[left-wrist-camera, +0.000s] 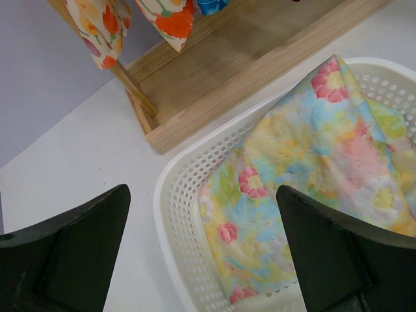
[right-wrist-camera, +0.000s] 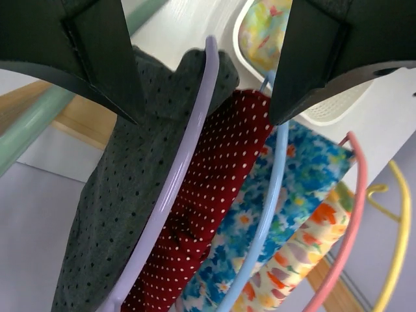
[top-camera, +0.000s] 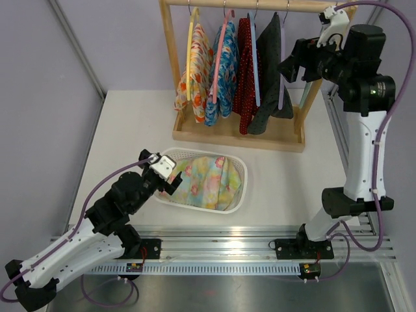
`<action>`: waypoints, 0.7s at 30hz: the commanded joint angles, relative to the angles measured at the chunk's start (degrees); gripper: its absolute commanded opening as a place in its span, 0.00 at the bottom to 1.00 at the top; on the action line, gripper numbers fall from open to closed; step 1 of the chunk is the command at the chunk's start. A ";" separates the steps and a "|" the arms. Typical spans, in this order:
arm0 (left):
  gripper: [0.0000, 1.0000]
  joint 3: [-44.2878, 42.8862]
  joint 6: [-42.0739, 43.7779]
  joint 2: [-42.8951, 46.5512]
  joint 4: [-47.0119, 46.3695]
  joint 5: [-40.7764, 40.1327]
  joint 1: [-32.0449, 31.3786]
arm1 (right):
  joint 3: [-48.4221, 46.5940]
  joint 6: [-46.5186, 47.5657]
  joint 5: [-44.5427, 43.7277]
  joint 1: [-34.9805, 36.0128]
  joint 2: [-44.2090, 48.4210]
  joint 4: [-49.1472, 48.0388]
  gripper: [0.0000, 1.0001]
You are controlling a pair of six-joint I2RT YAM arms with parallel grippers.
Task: Remove the skirt from the hanger
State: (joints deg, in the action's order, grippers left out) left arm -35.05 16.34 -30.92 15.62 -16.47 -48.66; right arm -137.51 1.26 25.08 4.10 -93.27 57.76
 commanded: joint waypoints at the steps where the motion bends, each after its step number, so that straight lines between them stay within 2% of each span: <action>1: 0.99 0.33 1.07 -0.20 -2.87 -2.43 0.15 | -4.08 -1.61 -13.36 5.20 -3.39 -3.96 0.84; 6: 0.99 0.42 1.24 -0.64 -2.96 -2.34 0.24 | -6.45 2.25 -23.75 9.35 -7.71 -6.25 0.83; 10: 0.99 0.42 1.24 -0.64 -2.96 -2.08 0.24 | -6.80 4.19 -28.76 9.79 -10.17 -7.31 0.76; 11: 0.99 0.51 1.24 -0.64 -2.96 -1.90 0.24 | -6.80 4.37 -29.12 9.79 -10.43 -7.31 0.68; 14: 0.99 0.42 1.15 -0.81 -2.96 -1.46 0.24 | -6.98 5.24 -30.70 9.88 -11.23 -7.13 0.55; 15: 0.99 0.33 1.24 -0.81 -2.87 -1.37 0.24 | -6.89 5.51 -31.05 9.88 -11.23 -7.22 0.44; 17: 0.99 0.33 1.15 -0.72 -2.87 -1.11 0.24 | -6.72 5.86 -31.58 9.96 -11.14 -7.22 0.34; 18: 0.99 0.33 1.24 -0.72 -2.87 -1.02 0.15 | -6.54 6.21 -31.58 9.88 -11.14 -7.13 0.21; 21: 0.99 0.24 1.15 -0.55 -2.78 -0.85 0.24 | -6.63 7.00 -31.85 9.96 -10.70 -7.39 0.01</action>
State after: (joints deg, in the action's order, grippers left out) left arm -34.57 16.75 -31.62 15.40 -17.37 -48.66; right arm -141.86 6.52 -4.23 13.63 -104.79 53.47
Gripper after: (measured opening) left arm 0.987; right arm 0.113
